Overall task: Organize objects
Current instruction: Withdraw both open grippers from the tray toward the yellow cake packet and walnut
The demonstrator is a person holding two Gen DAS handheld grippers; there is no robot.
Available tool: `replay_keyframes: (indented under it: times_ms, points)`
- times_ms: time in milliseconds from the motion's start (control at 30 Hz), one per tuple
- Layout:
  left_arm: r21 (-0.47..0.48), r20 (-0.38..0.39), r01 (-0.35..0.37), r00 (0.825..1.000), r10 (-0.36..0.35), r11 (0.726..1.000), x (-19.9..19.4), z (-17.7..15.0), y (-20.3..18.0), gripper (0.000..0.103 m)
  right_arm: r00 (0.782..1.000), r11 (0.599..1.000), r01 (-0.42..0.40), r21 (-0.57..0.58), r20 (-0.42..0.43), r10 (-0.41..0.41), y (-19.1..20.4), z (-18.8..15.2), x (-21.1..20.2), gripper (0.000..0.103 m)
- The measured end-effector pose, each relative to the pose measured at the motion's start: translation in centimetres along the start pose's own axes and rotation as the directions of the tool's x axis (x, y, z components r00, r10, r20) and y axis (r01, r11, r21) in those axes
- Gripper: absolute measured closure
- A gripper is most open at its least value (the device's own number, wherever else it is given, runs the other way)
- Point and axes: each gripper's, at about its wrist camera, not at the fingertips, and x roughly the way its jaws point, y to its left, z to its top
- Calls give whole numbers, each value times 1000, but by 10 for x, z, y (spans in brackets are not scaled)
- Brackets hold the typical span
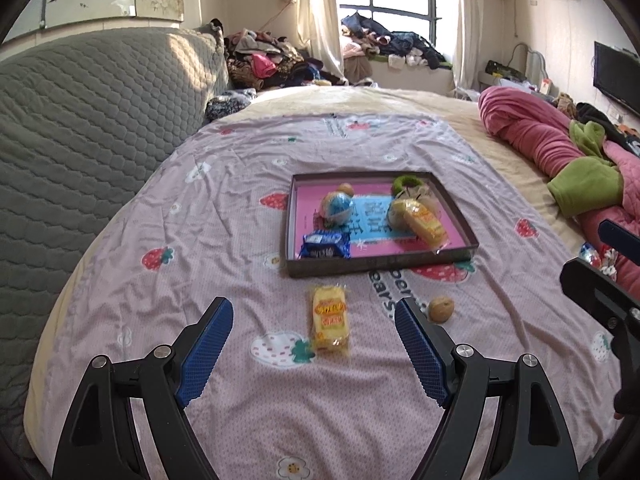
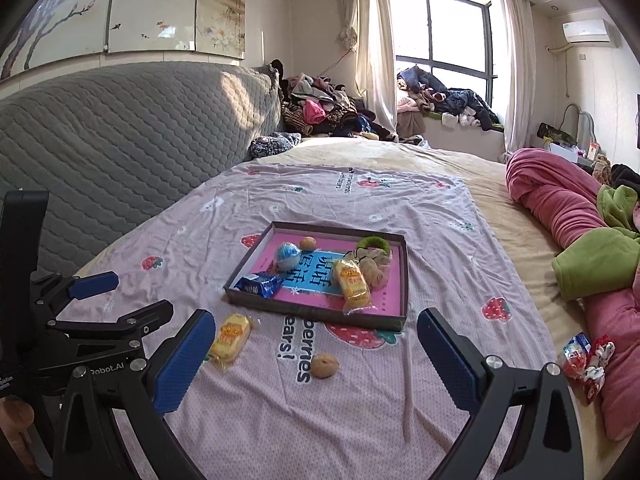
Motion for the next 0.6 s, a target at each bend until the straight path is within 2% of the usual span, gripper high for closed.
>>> replay_keyframes:
  times_ms: [600]
  points:
    - [5, -95, 0, 995, 1, 1000, 40, -30, -1, 19, 994, 1000, -8, 13, -109, 9, 1, -38, 34, 1]
